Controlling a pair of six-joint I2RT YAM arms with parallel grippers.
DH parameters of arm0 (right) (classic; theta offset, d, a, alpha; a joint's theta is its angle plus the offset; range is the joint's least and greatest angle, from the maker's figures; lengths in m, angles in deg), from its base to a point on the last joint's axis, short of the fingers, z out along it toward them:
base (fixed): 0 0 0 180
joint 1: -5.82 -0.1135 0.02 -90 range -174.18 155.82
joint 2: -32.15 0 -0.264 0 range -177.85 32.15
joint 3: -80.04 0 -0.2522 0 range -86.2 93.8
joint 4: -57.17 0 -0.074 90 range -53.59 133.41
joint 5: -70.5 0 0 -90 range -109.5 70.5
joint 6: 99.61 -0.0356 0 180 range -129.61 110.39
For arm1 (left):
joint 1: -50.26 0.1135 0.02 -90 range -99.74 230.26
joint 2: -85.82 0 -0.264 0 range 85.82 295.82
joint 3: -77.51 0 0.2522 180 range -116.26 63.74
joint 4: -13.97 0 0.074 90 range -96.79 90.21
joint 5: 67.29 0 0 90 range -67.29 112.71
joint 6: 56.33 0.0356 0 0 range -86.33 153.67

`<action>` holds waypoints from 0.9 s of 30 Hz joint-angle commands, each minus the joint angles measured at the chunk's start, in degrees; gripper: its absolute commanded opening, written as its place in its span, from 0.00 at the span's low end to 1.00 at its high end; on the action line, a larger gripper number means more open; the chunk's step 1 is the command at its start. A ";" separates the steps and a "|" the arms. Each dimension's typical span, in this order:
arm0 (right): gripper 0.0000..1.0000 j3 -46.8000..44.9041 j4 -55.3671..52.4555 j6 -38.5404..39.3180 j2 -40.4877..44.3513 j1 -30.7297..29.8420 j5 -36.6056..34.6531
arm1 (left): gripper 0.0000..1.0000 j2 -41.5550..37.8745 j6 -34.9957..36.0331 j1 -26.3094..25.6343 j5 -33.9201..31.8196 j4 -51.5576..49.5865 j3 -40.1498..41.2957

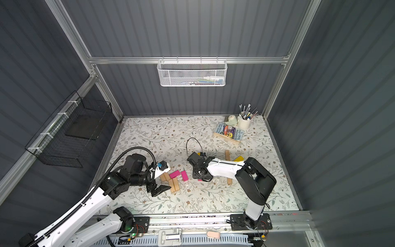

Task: Assemble the letter k with building blocks
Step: Assemble the building block at the center of the board, then pick up the building block from the center of the board.

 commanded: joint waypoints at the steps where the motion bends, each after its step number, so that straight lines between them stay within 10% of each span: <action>1: 0.51 0.62 -1.78 -0.13 2.39 0.31 0.25 | 1.00 -0.04 0.47 -0.01 -0.38 0.11 0.36; 15: 0.76 -8.41 -1.93 5.61 35.74 2.51 -15.76 | 1.00 10.53 -19.00 0.03 -11.20 6.09 -4.94; 21: 0.99 -15.72 5.28 13.48 50.92 3.50 -10.86 | 0.89 26.37 -23.56 -1.63 -16.54 -0.46 -13.49; 27: 0.99 -18.60 6.17 18.40 57.01 3.67 -6.02 | 0.76 38.03 -18.84 -3.71 -21.09 -7.22 -19.93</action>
